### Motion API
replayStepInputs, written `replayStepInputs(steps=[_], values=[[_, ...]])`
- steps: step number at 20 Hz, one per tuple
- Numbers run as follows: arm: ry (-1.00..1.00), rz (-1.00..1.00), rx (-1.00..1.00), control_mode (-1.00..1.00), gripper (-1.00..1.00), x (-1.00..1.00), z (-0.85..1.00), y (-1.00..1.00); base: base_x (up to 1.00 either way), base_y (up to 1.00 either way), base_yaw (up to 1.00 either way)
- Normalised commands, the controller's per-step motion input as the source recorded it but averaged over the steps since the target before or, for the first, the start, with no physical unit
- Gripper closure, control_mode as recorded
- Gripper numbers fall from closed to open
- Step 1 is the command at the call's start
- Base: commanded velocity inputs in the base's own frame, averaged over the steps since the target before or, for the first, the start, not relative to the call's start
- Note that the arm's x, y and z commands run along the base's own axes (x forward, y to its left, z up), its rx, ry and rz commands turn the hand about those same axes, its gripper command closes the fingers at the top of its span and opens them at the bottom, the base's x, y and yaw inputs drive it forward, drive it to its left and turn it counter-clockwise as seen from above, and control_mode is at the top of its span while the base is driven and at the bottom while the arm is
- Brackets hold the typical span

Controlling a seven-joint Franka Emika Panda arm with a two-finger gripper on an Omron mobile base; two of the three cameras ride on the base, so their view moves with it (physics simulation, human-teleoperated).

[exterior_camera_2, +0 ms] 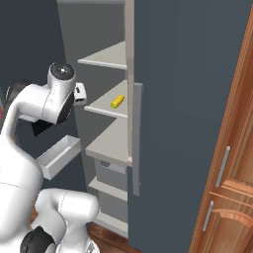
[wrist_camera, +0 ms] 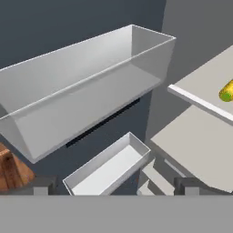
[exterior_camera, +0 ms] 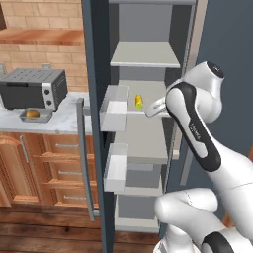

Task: Take the corn and potato out of the freezer and place them in the tupperware container on the counter. Then put the tupperware containing the vegetables back in the freezer.

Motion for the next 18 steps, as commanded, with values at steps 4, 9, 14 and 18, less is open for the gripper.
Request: replayStepInputs(steps=[4,9,14,18], values=[[0.19,-0.22,0.0,-1.0,-1.0,0.42,0.0,-0.57,0.0,0.0,0.0],[0.07,-0.38,0.0,-1.0,-1.0,0.82,-0.26,-0.17,0.0,0.0,0.0],[0.0,-0.35,0.0,-1.0,-1.0,0.63,-0.42,-0.28,0.0,0.0,0.0],[0.0,-0.23,0.01,-1.0,-1.0,0.64,-0.38,-0.2,0.0,0.0,0.0]])
